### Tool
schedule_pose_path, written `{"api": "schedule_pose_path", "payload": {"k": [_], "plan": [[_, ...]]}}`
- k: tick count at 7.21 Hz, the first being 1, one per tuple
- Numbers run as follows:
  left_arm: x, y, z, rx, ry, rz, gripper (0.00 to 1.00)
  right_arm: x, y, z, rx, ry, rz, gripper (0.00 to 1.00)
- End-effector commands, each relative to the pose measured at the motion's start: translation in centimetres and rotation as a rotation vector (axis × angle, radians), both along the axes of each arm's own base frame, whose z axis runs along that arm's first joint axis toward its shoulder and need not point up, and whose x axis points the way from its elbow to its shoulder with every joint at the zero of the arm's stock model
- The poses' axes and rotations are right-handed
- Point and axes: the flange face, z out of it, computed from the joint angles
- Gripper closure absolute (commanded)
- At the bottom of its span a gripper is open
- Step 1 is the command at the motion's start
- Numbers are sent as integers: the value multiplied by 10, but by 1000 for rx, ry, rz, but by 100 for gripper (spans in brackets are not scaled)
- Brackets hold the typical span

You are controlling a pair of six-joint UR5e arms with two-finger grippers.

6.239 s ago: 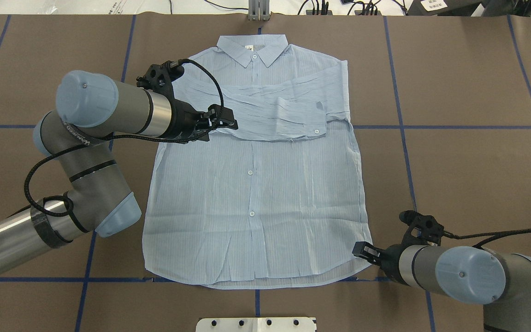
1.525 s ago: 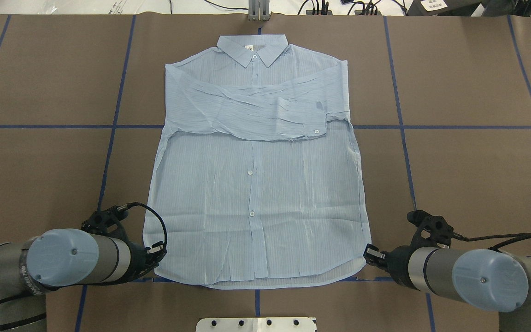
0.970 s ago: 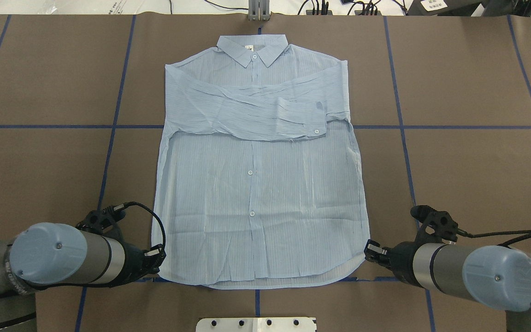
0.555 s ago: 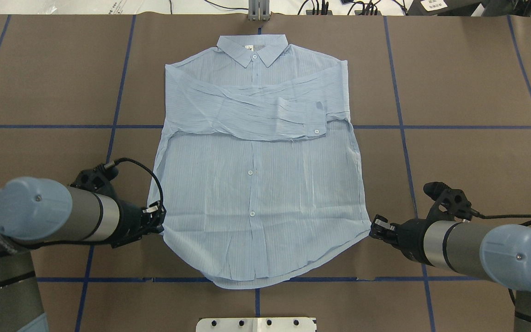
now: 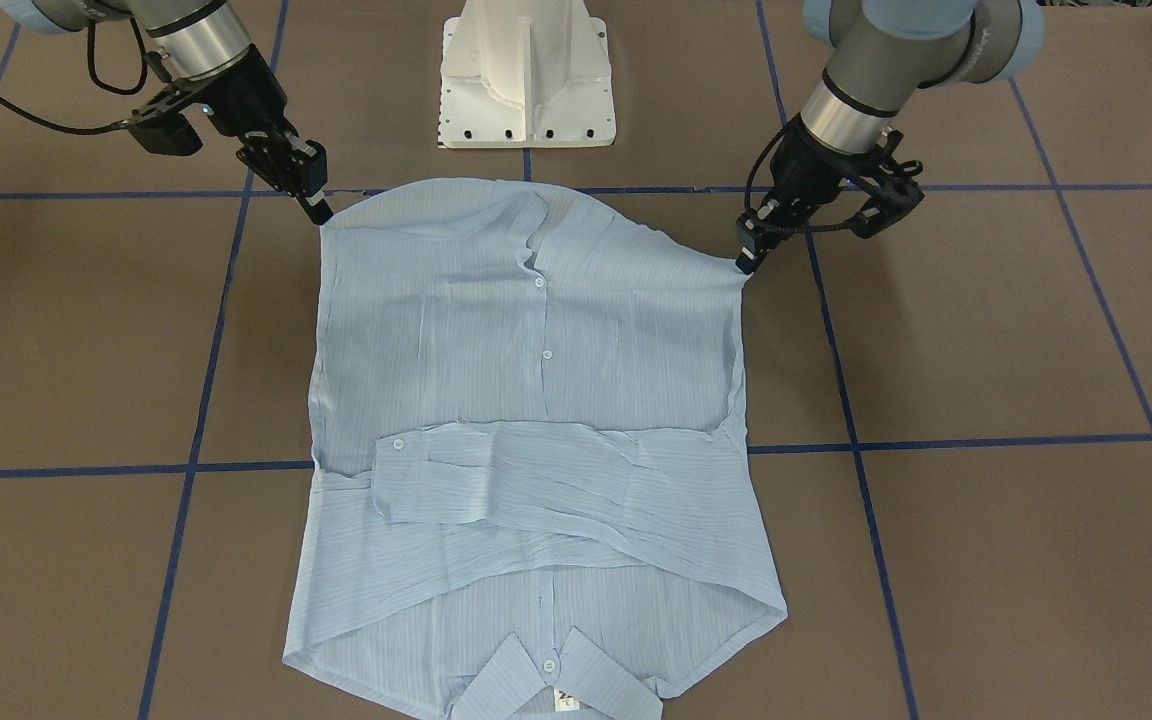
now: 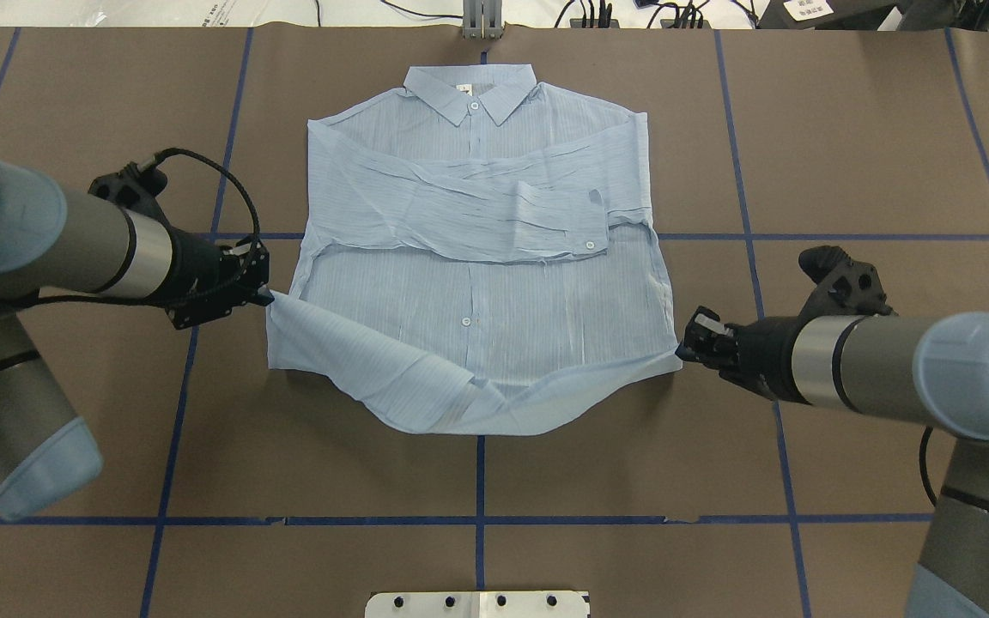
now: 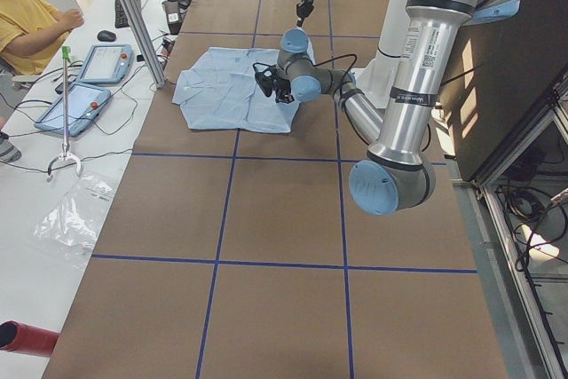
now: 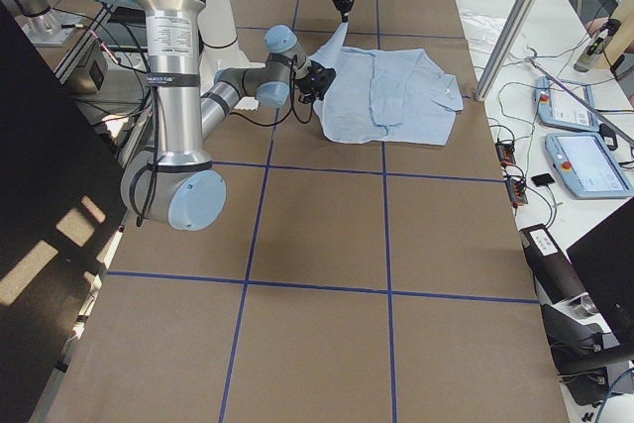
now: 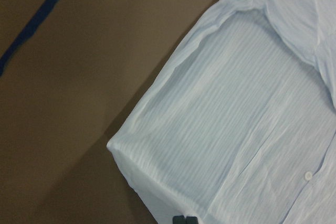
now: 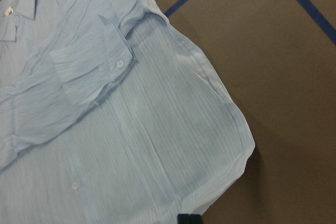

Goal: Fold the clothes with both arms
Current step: 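Fold the hem up toward the collar with both grippers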

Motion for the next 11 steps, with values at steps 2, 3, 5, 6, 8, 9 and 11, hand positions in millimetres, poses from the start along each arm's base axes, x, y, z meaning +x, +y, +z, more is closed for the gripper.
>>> {"api": "schedule_pose_path", "payload": {"k": [2, 3, 5, 6, 8, 9, 11], "plan": [[-17, -92, -5, -18, -11, -59, 100, -2, -80, -56, -55, 70, 87, 100], [-15, -112, -8, -25, -17, -76, 100, -1, -100, -48, -49, 101, 106, 100], [-11, -163, 12, -18, -7, -118, 100, -6, -156, -31, -30, 183, 132, 100], [-4, -190, 22, -18, -7, -133, 100, -17, -179, -24, -45, 206, 144, 100], [3, -244, 48, -13, -2, -169, 100, -31, -242, -22, -79, 259, 183, 100], [11, -256, 60, 1, 9, -173, 100, -36, -261, -12, -89, 278, 198, 100], [24, -272, 65, 5, 7, -176, 100, -53, -290, 9, -91, 282, 213, 100]]}}
